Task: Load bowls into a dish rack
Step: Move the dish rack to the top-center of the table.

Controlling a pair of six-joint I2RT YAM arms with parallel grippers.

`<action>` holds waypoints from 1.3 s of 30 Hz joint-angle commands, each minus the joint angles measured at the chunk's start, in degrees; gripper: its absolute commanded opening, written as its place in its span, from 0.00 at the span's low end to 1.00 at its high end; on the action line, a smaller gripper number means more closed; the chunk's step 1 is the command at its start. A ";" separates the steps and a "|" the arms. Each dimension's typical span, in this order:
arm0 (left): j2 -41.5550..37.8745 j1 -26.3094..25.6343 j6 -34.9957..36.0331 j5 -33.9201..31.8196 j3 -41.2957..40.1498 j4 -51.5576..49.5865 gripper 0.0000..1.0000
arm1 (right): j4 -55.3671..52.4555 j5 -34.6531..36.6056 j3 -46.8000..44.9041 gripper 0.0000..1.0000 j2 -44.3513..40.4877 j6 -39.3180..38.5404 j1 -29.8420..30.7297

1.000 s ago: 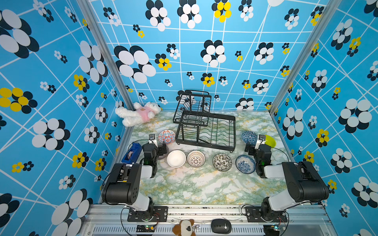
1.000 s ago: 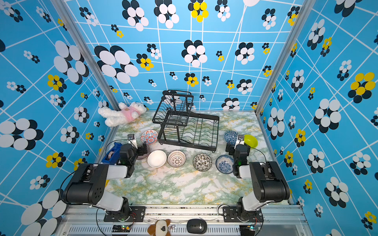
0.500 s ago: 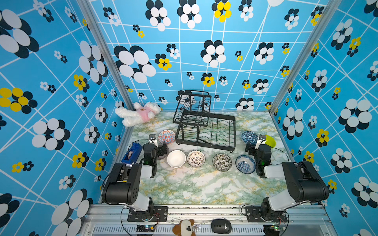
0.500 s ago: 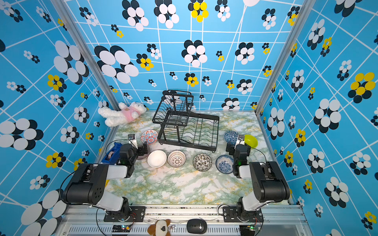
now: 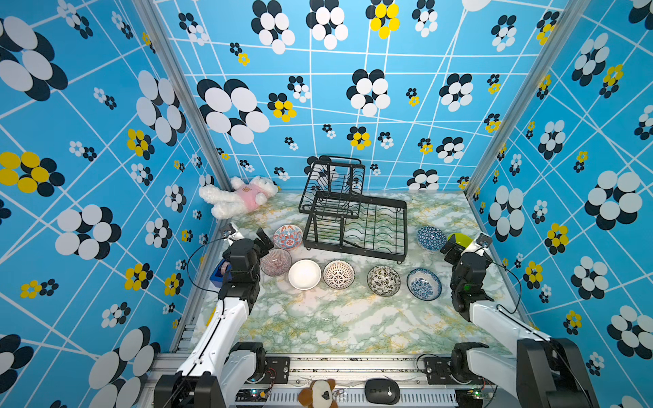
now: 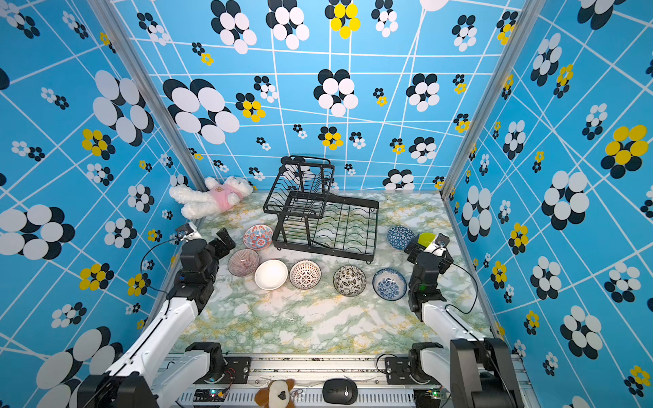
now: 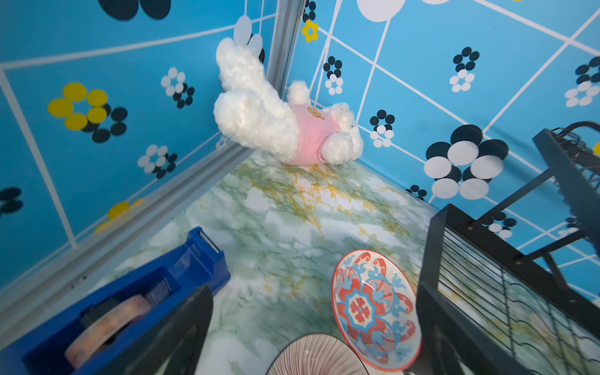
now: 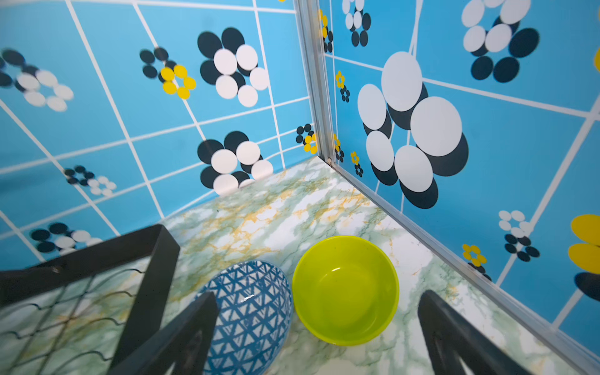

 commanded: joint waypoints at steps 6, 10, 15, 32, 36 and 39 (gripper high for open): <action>-8.59 -5.37 -11.19 11.66 -1.83 -11.23 0.99 | -34.02 -12.82 14.03 0.99 -0.31 9.62 -0.38; -9.51 -13.88 -8.67 8.73 -3.61 -8.37 0.99 | -41.78 -14.54 20.20 0.99 4.36 8.62 1.19; -8.19 -24.07 -7.26 3.79 -5.24 -5.10 0.99 | -46.80 -12.53 27.68 0.80 12.82 7.37 8.48; 4.20 -42.10 2.71 1.05 -1.01 0.27 0.99 | -51.23 -13.34 40.08 0.50 31.81 11.18 16.31; 8.85 -44.06 4.52 1.48 1.63 1.98 0.99 | -51.34 -13.45 42.13 0.35 35.03 10.82 16.32; 11.51 -45.32 6.69 1.08 5.14 0.26 0.99 | -50.75 -12.08 42.85 0.24 36.19 10.11 16.30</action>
